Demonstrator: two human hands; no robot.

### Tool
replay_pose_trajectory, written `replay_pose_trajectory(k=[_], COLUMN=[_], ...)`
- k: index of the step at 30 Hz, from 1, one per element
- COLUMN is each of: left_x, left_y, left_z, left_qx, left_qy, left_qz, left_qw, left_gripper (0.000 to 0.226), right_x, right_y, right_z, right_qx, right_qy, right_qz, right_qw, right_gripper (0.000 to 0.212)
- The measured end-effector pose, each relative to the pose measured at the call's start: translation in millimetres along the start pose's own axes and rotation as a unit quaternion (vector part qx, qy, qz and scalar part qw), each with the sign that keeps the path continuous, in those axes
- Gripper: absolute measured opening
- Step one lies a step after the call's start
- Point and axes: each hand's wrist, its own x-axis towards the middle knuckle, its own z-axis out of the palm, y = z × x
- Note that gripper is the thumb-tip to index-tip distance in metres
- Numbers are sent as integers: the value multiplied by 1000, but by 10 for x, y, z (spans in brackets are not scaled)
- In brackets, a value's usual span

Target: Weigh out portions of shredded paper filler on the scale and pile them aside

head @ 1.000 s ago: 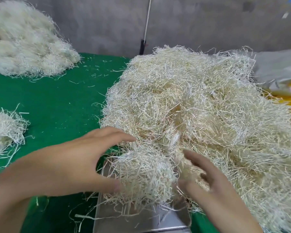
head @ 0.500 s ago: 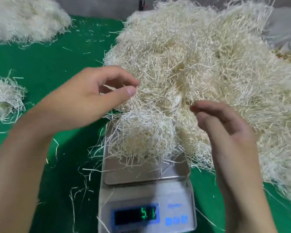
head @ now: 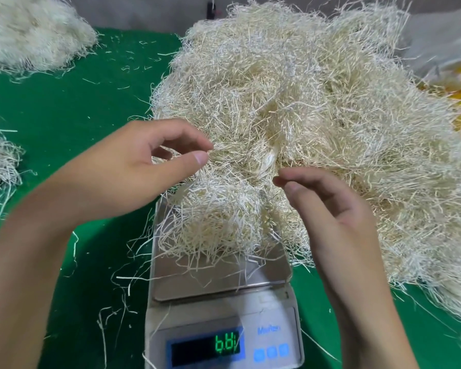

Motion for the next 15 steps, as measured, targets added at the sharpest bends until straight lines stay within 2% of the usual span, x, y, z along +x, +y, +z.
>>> replay_pose_trajectory(k=[15], left_x=[-6], left_y=[49], left_z=[38], left_qx=[27], left_qy=[-16], left_qz=[-27], left_qw=[999], left_gripper=[28], right_x=[-4], right_y=[44], right_z=[-29], right_qx=[-39], right_qy=[-19], right_qz=[20], right_qw=[999], right_gripper=[14])
